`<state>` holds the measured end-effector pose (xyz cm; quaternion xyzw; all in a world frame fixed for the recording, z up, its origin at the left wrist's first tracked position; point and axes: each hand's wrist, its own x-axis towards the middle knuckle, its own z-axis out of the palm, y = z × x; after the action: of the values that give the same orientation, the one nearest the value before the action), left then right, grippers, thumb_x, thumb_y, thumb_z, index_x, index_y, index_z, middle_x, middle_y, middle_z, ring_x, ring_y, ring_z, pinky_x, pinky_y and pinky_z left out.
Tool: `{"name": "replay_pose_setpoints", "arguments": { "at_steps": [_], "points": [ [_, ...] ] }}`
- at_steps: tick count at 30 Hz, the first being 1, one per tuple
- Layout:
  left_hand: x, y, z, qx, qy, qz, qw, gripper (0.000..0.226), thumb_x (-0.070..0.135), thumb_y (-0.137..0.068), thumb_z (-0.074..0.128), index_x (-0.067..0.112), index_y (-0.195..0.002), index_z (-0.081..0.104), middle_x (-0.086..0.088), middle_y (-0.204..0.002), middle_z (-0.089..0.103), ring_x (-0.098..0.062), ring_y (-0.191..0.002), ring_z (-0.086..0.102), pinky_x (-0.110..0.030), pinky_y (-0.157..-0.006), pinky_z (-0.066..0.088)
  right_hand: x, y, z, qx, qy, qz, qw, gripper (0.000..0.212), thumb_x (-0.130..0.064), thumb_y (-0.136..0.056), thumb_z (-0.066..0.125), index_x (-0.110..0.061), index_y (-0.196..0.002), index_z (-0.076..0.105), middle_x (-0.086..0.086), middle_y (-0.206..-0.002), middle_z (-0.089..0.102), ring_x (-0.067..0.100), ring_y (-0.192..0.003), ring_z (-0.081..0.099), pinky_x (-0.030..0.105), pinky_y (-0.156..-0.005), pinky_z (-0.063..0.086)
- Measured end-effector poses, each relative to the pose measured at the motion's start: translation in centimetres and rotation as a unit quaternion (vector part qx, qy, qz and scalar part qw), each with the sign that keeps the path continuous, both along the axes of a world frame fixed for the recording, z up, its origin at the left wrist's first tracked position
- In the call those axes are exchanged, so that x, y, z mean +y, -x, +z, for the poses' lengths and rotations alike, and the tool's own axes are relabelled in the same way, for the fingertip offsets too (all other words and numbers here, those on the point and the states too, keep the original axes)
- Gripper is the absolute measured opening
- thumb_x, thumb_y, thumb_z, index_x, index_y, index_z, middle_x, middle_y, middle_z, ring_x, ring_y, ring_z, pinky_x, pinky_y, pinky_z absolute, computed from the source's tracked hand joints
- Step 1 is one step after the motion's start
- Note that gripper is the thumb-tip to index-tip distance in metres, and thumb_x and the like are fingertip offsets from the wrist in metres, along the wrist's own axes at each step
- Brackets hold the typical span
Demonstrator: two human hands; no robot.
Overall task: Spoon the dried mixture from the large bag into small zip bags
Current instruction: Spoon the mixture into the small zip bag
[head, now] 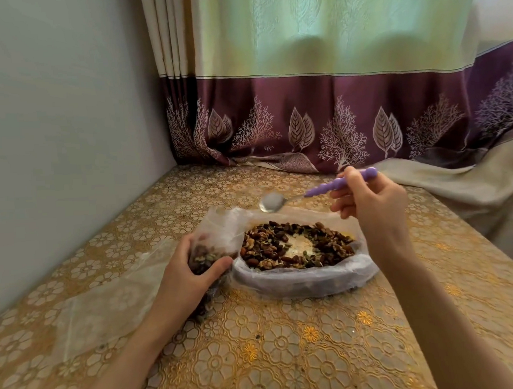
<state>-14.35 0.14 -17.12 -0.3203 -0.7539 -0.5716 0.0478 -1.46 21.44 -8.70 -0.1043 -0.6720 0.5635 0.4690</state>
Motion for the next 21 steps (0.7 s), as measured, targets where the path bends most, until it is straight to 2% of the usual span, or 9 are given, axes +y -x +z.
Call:
{"name": "replay_pose_setpoints", "arguments": {
  "at_steps": [3, 9, 15, 19, 21],
  "points": [
    [-0.1, 0.0, 0.0, 0.001, 0.005, 0.002, 1.0, 0.052, 0.058, -0.054, 0.065, 0.045, -0.101, 0.046, 0.023, -0.101, 0.053, 0.027, -0.083, 0.049, 0.002, -0.063, 0.041, 1.6, 0.2, -1.3, -0.063, -0.012, -0.07, 0.995, 0.026, -0.015, -0.097, 0.048, -0.005, -0.077, 0.06, 0.002, -0.063, 0.071, 0.011, -0.046, 0.057, 0.019, -0.042, 0.042],
    [0.0, -0.1, 0.0, 0.001, 0.001, 0.002, 1.0, 0.05, 0.057, -0.054, 0.065, 0.044, -0.099, 0.047, 0.024, -0.1, 0.052, 0.028, -0.083, 0.049, 0.003, -0.063, 0.04, 2.8, 0.4, -2.9, -0.131, -0.036, -0.137, 0.981, 0.032, -0.018, -0.094, 0.051, -0.012, -0.065, 0.061, -0.01, -0.053, 0.067, 0.007, -0.044, 0.059, 0.028, -0.056, 0.048],
    [0.0, -0.2, 0.1, 0.003, -0.001, 0.0, 1.0, 0.045, 0.05, -0.058, 0.066, 0.044, -0.098, 0.047, 0.025, -0.099, 0.052, 0.029, -0.081, 0.048, 0.003, -0.063, 0.04, 1.6, 1.7, -4.0, -0.191, 0.04, -0.065, 0.979, 0.027, -0.019, -0.097, 0.048, -0.007, -0.078, 0.063, -0.013, -0.057, 0.069, 0.004, -0.043, 0.058, 0.016, -0.043, 0.045],
    [0.0, -0.1, 0.1, 0.002, 0.0, 0.001, 1.0, 0.047, 0.054, -0.057, 0.065, 0.044, -0.099, 0.047, 0.024, -0.1, 0.052, 0.028, -0.082, 0.048, 0.003, -0.063, 0.04, 0.8, 2.0, -4.3, -0.203, 0.1, 0.009, 0.974, 0.043, -0.017, -0.098, 0.046, -0.013, -0.062, 0.069, -0.005, -0.063, 0.072, 0.005, -0.046, 0.059, 0.013, -0.041, 0.045],
    [0.0, -0.1, 0.1, 0.001, 0.003, 0.001, 1.0, 0.047, 0.053, -0.057, 0.065, 0.044, -0.099, 0.047, 0.024, -0.1, 0.053, 0.028, -0.082, 0.049, 0.003, -0.062, 0.04, 0.5, 1.9, -4.3, -0.209, 0.132, 0.04, 0.968, 0.044, -0.016, -0.098, 0.045, -0.012, -0.062, 0.07, -0.002, -0.066, 0.073, 0.006, -0.048, 0.061, 0.014, -0.044, 0.046]
  ]
}}
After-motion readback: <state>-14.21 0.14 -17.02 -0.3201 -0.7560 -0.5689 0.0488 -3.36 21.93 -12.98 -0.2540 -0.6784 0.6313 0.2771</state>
